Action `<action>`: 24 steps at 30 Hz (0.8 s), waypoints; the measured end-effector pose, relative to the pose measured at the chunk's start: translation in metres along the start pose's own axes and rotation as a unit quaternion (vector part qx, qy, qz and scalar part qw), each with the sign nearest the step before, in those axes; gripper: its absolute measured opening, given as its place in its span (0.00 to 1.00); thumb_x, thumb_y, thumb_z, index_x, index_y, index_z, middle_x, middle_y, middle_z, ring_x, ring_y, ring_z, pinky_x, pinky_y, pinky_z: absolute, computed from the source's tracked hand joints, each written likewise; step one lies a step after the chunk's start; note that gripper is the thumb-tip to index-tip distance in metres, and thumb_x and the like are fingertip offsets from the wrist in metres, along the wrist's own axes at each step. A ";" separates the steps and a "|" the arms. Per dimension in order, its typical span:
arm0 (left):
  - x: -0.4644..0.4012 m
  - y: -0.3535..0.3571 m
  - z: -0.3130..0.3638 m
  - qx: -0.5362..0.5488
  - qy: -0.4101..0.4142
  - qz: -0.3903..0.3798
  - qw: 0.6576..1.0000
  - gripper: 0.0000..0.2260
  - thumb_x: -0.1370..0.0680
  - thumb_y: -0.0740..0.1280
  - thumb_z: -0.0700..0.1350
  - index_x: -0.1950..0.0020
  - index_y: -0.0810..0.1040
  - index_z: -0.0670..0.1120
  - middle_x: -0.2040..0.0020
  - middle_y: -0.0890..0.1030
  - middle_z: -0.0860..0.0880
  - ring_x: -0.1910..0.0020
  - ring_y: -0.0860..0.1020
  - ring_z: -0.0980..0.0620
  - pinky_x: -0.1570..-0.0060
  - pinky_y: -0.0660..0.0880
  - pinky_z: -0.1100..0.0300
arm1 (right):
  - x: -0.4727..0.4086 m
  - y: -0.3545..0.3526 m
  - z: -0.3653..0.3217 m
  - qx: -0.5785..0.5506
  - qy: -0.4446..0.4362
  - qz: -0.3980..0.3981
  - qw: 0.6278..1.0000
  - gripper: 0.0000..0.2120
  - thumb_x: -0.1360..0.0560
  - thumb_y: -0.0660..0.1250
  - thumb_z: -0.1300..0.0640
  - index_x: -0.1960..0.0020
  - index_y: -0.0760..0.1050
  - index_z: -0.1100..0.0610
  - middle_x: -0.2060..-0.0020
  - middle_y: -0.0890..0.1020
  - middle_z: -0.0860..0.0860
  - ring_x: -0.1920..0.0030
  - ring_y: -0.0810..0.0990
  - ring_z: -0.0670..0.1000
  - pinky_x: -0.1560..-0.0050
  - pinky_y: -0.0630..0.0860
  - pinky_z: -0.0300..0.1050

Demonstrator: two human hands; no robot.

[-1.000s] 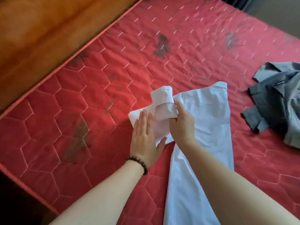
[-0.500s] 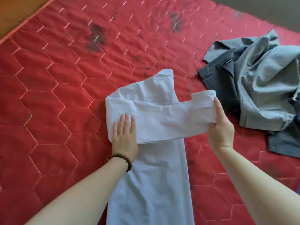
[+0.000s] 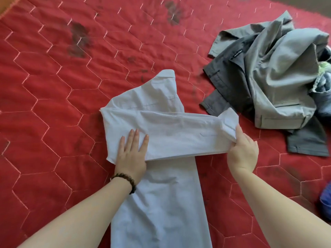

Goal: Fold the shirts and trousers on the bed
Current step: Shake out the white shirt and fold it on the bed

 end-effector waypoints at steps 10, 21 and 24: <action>0.005 -0.014 -0.009 -0.029 -0.019 -0.022 0.999 0.38 0.30 0.63 0.39 0.22 0.52 0.48 0.22 0.52 0.40 0.23 0.45 0.41 0.26 0.43 0.40 | 0.013 0.011 -0.093 0.018 -0.215 -0.152 0.964 0.33 0.23 0.63 0.48 0.23 0.55 0.54 0.23 0.55 0.57 0.24 0.53 0.58 0.25 0.52 0.57; 0.019 -0.010 -0.040 0.099 -0.109 0.030 0.989 0.40 0.41 0.64 0.37 0.27 0.67 0.44 0.24 0.60 0.39 0.24 0.55 0.40 0.29 0.51 0.43 | -0.015 0.048 -0.194 0.144 -0.284 -0.200 0.927 0.21 0.22 0.62 0.44 0.35 0.68 0.55 0.40 0.75 0.52 0.37 0.67 0.57 0.43 0.64 0.52; 0.018 -0.007 -0.040 0.122 -0.116 0.046 0.985 0.38 0.39 0.57 0.33 0.27 0.66 0.44 0.24 0.60 0.38 0.24 0.54 0.41 0.29 0.53 0.45 | -0.025 0.048 -0.190 0.131 -0.267 -0.200 0.934 0.14 0.20 0.58 0.45 0.49 0.72 0.55 0.48 0.79 0.53 0.43 0.70 0.57 0.48 0.62 0.52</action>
Point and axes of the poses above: each hand's wrist, its own x-axis away from the middle knuckle, its own y-axis out of the palm, z = x × y, the point moved 2 cm from there along -x, towards the middle knuckle
